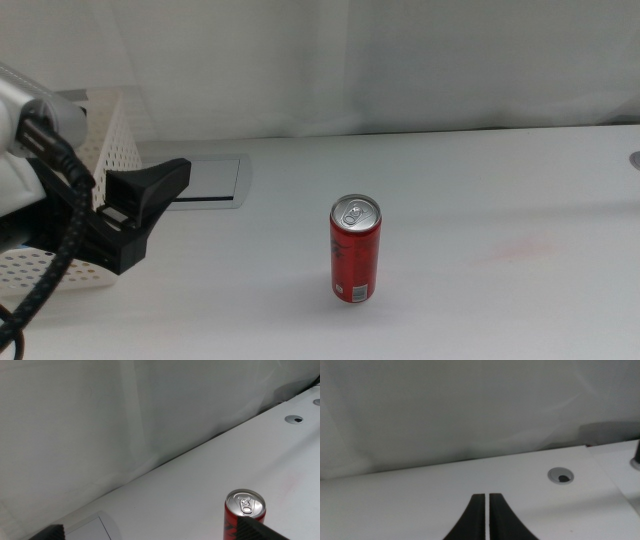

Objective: Use arms to grab the bottles and put them into the dustbin to the left of the table.

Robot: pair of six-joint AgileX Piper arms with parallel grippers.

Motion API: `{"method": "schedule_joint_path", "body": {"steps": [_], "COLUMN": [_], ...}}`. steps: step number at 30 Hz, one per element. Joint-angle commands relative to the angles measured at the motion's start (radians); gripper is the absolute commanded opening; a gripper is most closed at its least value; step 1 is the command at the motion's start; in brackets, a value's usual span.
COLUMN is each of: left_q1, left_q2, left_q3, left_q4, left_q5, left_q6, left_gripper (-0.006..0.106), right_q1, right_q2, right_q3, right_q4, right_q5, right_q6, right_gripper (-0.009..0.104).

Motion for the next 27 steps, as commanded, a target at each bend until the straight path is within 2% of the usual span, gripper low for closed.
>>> {"method": "schedule_joint_path", "body": {"steps": [1,4,7,12,16,19,21,27], "left_q1": [-0.008,-0.008,-0.008,-0.008,-0.008,-0.008,-0.008,-0.011], "left_q2": [-0.002,-0.002,-0.002,-0.002,-0.002,-0.002,-0.002,-0.002], "left_q3": [0.004,0.004,0.004,0.004,0.004,0.004,0.004,0.013], "left_q4": [-0.010,-0.010,-0.010,-0.010,-0.010,-0.010,-0.017,-0.067], "left_q5": [-0.010,-0.010,-0.010,-0.010,-0.010,-0.010,-0.010,-0.012], "left_q6": [-0.008,-0.008,-0.008,-0.008,-0.008,-0.008,-0.008,-0.004], "left_gripper": [0.089,0.089,0.089,0.089,0.089,0.089,0.089,0.089], "right_q1": [-0.008,-0.008,-0.008,-0.008,-0.008,-0.008,-0.008,-0.008], "right_q2": [-0.122,-0.260,-0.359,-0.372,-0.358,-0.357,-0.357,-0.357], "right_q3": [0.004,0.009,0.061,0.242,0.434,0.534,0.519,0.523], "right_q4": [0.001,0.003,0.005,0.011,0.011,0.011,-0.001,-0.007], "right_q5": [0.099,0.214,0.231,0.063,-0.194,-0.327,-0.234,-0.271], "right_q6": [-0.007,-0.007,0.007,0.058,0.080,0.080,0.073,0.074], "right_gripper": [-0.003,-0.003,-0.003,-0.003,-0.003,-0.003,-0.003,-0.003]}}
